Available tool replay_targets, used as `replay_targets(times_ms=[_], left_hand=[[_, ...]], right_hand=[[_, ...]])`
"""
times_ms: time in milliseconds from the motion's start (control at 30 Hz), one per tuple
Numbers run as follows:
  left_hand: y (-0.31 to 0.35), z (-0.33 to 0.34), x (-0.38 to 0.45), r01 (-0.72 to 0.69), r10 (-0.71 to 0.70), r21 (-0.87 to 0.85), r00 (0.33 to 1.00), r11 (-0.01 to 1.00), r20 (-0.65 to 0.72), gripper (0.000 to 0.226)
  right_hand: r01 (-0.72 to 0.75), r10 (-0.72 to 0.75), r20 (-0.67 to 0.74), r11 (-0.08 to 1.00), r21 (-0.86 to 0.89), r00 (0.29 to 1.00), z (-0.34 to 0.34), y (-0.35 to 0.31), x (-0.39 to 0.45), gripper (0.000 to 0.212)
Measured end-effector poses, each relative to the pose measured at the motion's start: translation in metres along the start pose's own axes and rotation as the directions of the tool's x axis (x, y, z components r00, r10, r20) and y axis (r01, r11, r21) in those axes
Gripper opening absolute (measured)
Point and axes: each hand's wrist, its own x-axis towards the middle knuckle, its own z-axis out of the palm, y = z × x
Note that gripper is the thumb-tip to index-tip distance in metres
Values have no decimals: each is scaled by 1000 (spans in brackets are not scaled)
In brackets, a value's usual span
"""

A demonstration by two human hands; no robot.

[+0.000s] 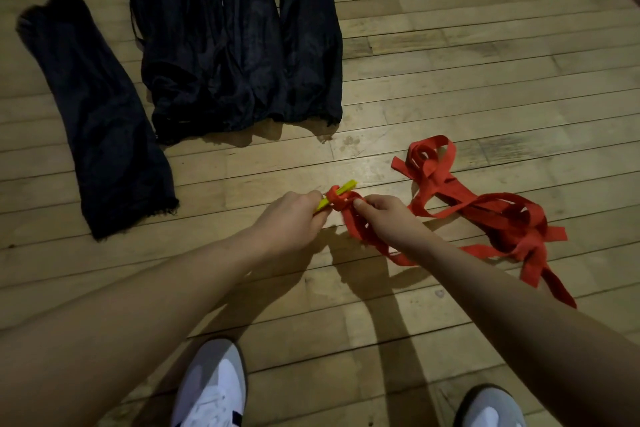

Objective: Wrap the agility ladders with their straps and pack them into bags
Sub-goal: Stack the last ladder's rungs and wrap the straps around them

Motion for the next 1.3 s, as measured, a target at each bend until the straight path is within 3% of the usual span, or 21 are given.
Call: replay_targets(times_ms=[67, 133, 300, 433, 600, 733, 833, 933, 1067, 1200, 1300], left_hand=[[2, -1, 3, 68, -71, -60, 997, 996, -41, 19], [5, -2, 7, 100, -105, -86, 993, 991, -58, 22], [13, 4, 3, 96, -98, -88, 995, 991, -17, 26], [14, 7, 0, 69, -69, -91, 998, 993, 5, 27], [16, 11, -1, 65, -67, -52, 997, 997, -36, 25], [15, 13, -1, 109, -114, -61, 989, 992, -93, 31], [14, 13, 0, 104, -113, -82, 987, 991, -110, 36], [15, 13, 0, 89, -93, -48, 991, 995, -99, 35], [17, 14, 3, 91, -89, 14, 992, 996, -93, 30], [14, 13, 4, 24, -28, -76, 998, 997, -52, 43], [9, 11, 5, 17, -11, -139, 999, 990, 43, 47]], right_hand=[[-66, 50, 130, 990, 128, 990, 2, 1, -4, 24], [-88, 63, 187, 988, 128, 980, 3, 3, -5, 24], [-38, 36, 179, 999, 12, 983, -5, 4, -1, 12], [-27, 10, 187, 996, 87, 982, -9, 1, -3, 24], [-9, 5, 52, 997, 83, 999, -4, 2, -1, 25], [-49, 39, 47, 967, 249, 998, 1, -4, 3, 12], [-41, 26, 74, 977, 210, 997, 0, -5, 6, 13], [-51, 52, -4, 989, 137, 999, 5, -6, 6, 22], [-77, 101, -109, 976, 202, 989, 17, -6, 9, 34], [-73, 116, -120, 946, 316, 986, 17, -5, 11, 33], [-65, 86, -29, 899, 434, 996, 11, -5, 10, 32]])
